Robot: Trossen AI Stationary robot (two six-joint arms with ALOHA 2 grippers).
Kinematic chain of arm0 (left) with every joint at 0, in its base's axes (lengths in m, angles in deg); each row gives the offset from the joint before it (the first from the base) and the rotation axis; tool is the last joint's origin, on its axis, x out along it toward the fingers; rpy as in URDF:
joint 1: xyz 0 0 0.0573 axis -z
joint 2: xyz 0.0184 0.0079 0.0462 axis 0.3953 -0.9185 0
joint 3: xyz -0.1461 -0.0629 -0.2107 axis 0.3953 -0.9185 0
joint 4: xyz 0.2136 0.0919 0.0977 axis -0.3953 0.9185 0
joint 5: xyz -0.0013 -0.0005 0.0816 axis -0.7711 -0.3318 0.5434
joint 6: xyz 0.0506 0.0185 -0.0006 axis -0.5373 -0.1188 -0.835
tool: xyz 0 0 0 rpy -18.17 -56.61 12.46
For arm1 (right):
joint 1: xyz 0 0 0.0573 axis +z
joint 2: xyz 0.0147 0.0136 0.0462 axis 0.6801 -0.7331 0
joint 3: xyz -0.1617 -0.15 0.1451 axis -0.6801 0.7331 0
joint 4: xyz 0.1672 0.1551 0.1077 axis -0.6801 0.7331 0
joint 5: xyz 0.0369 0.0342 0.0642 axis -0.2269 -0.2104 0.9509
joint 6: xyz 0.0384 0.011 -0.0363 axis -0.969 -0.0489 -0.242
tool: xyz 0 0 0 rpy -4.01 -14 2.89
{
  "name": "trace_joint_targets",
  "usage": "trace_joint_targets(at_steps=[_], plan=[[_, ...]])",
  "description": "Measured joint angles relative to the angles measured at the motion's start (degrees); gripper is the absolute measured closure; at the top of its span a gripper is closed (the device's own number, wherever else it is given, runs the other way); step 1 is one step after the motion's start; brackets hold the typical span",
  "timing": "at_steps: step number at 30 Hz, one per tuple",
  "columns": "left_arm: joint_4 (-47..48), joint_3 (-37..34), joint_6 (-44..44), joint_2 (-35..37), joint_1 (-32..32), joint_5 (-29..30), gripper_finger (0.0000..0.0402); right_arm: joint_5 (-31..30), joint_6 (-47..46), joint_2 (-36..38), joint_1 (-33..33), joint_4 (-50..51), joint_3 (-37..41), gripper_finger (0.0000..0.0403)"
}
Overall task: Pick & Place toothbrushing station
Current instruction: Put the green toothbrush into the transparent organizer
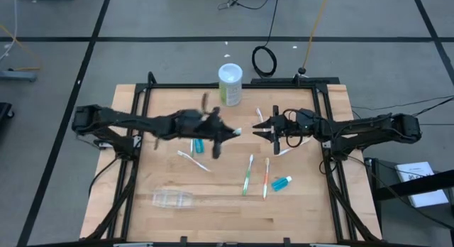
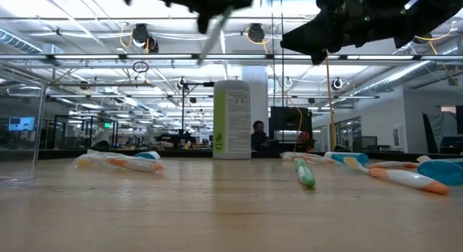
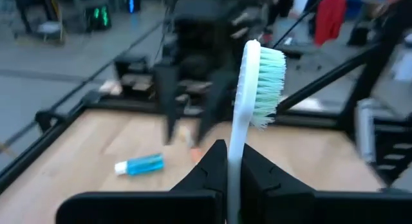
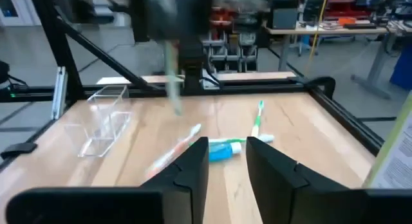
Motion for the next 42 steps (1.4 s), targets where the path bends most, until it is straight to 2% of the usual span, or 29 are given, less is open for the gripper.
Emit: trace_joint_targets(at_steps=[7,11,16,23,29,37,42], plan=[[-8.99,-15.64,5.10,12.23,15.37,23.45,0.0389,-0.07,0.63,0.63,-0.06,-1.11,1.51,0.0305],[-12.32,-20.57,6.65,15.90,27.30,41.40,0.0389,-0.11,0.65,0.65,-0.33,-4.53,2.64,0.0305],[-14.23,-24.40,6.51,16.47,41.81,62.71,0.0389,-0.14,1.63,0.63,-0.37,-7.48,3.06,0.0309],[-14.30,-26.85,13.64,12.80,55.99,82.68,0.0389,-0.14,3.52,0.63,-0.37,-10.82,3.06,0.0308],[-14.57,-26.44,17.59,11.07,63.95,89.38,0.0389,-0.14,4.98,0.63,-0.39,-12.92,3.06,0.0308],[-17.78,-26.42,14.51,11.03,73.19,89.80,0.0389,-0.15,6.22,0.63,-0.42,-13.28,3.06,0.0309],[-13.96,-26.42,15.31,10.87,76.26,89.78,0.0389,-0.16,6.32,0.63,-0.44,-13.26,3.06,0.0310]])
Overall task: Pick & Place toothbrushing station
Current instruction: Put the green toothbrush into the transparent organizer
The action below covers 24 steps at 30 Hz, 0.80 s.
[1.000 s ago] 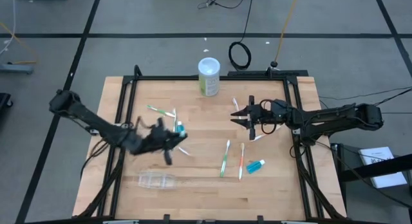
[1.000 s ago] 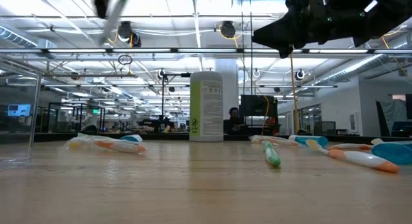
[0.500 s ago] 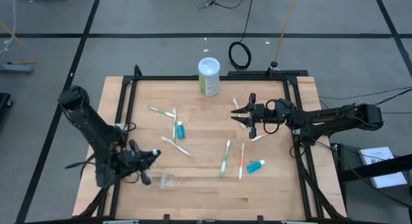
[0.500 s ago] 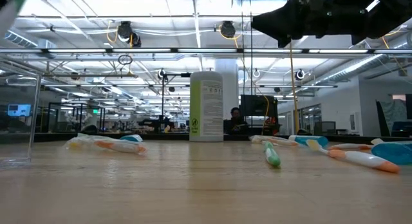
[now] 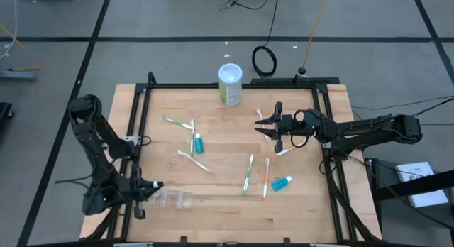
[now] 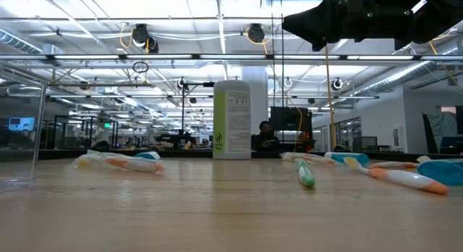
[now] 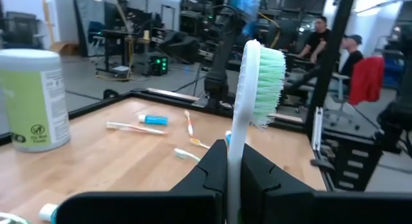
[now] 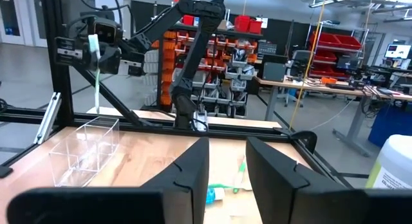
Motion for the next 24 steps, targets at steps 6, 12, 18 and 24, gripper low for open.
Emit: trace_joint_targets(at_steps=[6,12,18,24], plan=[[16.26,0.00,17.98,-0.04,0.69,-0.28,0.0389,0.00,0.41,-0.02,0.00,0.32,0.00,0.0310],[19.61,0.00,22.38,-0.04,0.69,-0.93,0.0380,0.00,1.20,-0.02,0.00,0.45,0.00,0.0309],[19.39,0.00,20.84,-0.04,0.69,-1.90,0.0352,0.00,1.20,-0.02,0.00,0.44,0.00,0.0309],[19.36,0.00,20.77,-0.04,0.69,-3.47,0.0348,0.00,1.20,-0.02,0.00,0.44,0.00,0.0309]])
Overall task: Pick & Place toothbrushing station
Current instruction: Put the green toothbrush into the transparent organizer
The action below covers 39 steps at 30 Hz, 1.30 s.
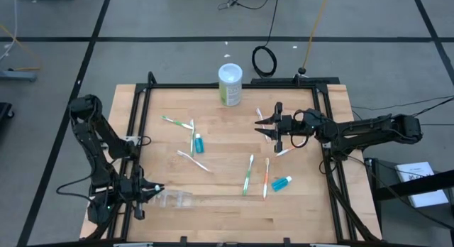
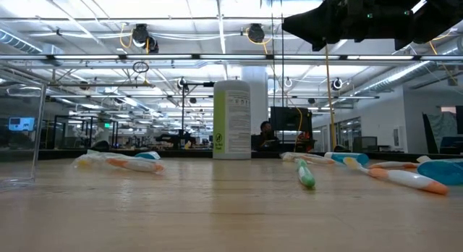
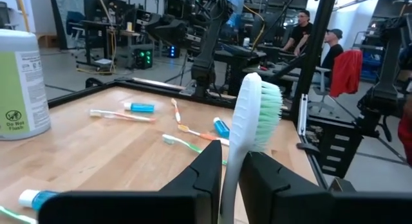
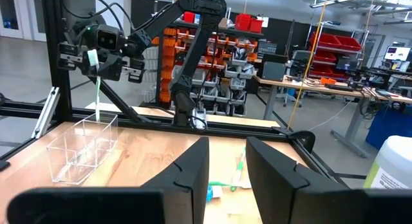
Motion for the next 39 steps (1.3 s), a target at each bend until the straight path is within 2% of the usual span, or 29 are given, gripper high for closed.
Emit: trace_joint_targets(at_steps=[12,26,39], plan=[[-0.02,0.00,1.16,0.02,-0.96,0.62,0.0339,0.00,0.00,0.00,0.00,-0.02,-0.02,0.0309],[-0.02,0.00,1.99,0.02,-1.25,-0.65,0.0252,0.00,0.00,0.00,0.00,-0.02,-0.02,0.0309],[-0.36,0.00,-1.88,0.02,-1.27,-0.64,0.0245,0.00,0.00,-0.01,0.00,-0.02,-0.04,0.0309]])
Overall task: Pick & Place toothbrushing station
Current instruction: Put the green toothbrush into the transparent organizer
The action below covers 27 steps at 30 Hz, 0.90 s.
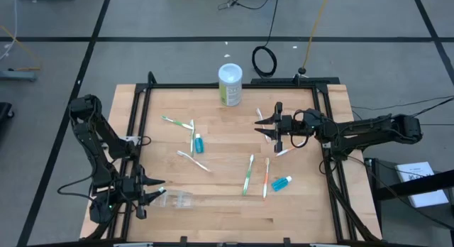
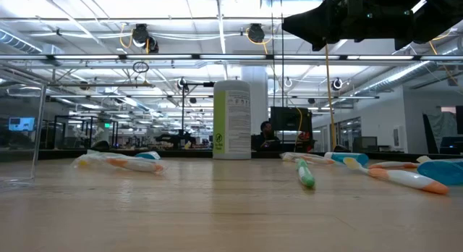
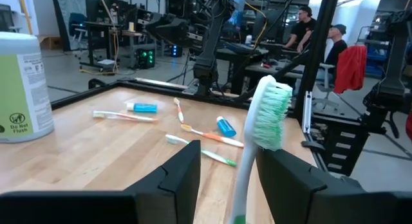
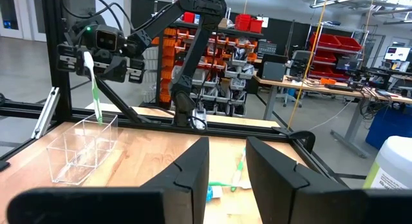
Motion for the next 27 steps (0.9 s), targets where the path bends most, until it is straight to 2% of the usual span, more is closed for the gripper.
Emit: trace_joint_targets(at_steps=[8,12,16,20,27], plan=[[0.73,0.00,-1.75,0.02,0.94,-3.42,0.0245,0.00,0.00,-0.01,0.00,0.02,0.00,0.0309],[-0.76,0.00,-1.78,0.02,1.26,-2.62,0.0245,0.00,-0.02,0.01,0.00,0.00,0.00,0.0309],[-6.66,0.00,-6.52,0.02,1.25,-0.14,0.0245,0.00,0.00,-0.01,0.00,0.00,0.00,0.0310],[-9.68,0.02,-11.89,0.04,1.98,-2.67,0.0245,0.00,0.00,-0.01,0.00,0.00,0.00,0.0309],[-7.44,0.02,-9.93,0.04,4.09,-3.64,0.0245,0.00,0.00,-0.01,0.00,0.02,0.00,0.0309]])
